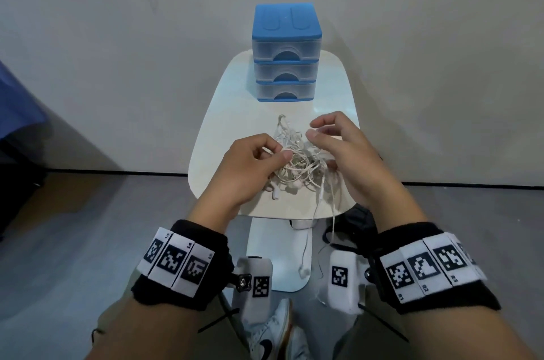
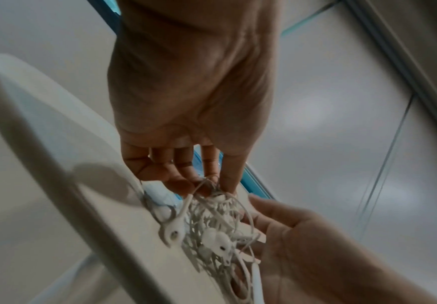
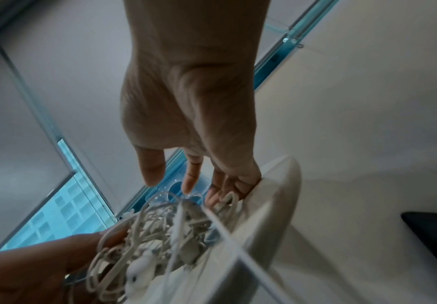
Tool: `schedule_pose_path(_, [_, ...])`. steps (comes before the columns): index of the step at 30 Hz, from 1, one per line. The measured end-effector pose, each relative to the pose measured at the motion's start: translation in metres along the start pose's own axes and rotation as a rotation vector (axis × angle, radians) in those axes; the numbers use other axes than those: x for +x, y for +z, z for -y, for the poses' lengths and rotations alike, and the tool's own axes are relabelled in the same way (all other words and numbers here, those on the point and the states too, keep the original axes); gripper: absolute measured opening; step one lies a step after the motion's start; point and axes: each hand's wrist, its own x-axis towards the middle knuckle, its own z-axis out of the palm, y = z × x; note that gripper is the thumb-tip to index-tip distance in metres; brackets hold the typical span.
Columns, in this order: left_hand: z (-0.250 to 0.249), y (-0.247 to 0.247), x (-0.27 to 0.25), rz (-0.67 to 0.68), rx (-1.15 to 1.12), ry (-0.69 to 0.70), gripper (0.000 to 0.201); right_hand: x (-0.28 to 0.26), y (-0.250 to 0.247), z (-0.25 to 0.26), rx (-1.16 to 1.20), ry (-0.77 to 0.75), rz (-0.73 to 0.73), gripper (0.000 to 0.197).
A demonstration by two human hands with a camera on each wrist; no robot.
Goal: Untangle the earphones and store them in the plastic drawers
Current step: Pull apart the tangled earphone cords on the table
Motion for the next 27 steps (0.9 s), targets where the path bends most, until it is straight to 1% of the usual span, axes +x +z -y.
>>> schedule_pose_path(3, [0.002, 0.003, -0.003, -0.002, -0.077, 0.021, 0.019, -0.014, 0.003, -0.004, 0.049, -0.093, 0.087, 0.019])
schedule_pose_path(5, [0.004, 0.005, -0.003, -0.007, -0.110, 0.026, 0.018, -0.020, 0.003, -0.011, 0.014, -0.118, 0.137, 0.015])
schedule_pose_path(7, [0.004, 0.005, -0.003, -0.012, -0.128, 0.035, 0.017, -0.021, 0.002, -0.016, -0.022, -0.139, 0.147, 0.010])
schedule_pose_path(11, [0.002, 0.007, -0.004, 0.005, -0.195, 0.041, 0.019, -0.019, -0.001, -0.021, -0.075, -0.150, 0.156, 0.009])
schedule_pose_path(13, [0.001, 0.008, -0.005, 0.008, -0.225, 0.038, 0.020, -0.017, 0.000, -0.023, -0.097, -0.158, 0.165, 0.010])
schedule_pose_path(15, [0.000, 0.009, -0.005, 0.004, -0.237, 0.035, 0.021, -0.016, 0.000, -0.023, -0.117, -0.168, 0.169, 0.015])
schedule_pose_path(19, [0.002, 0.011, -0.003, -0.029, -0.245, 0.017, 0.023, -0.017, -0.004, -0.018, -0.112, -0.178, 0.212, 0.036])
schedule_pose_path(21, [0.001, 0.013, -0.004, -0.040, -0.228, 0.014, 0.024, -0.018, -0.005, -0.014, -0.156, -0.209, 0.228, 0.036])
schedule_pose_path(23, [0.001, 0.014, -0.004, -0.051, -0.202, 0.014, 0.024, -0.019, -0.005, -0.013, -0.170, -0.216, 0.202, 0.032])
schedule_pose_path(25, [0.000, 0.014, -0.004, -0.059, -0.162, 0.019, 0.023, -0.020, -0.004, -0.012, -0.152, -0.223, 0.178, 0.032])
schedule_pose_path(27, [0.001, 0.013, -0.004, -0.064, -0.112, 0.023, 0.021, -0.020, -0.005, -0.010, -0.196, -0.234, 0.171, 0.032])
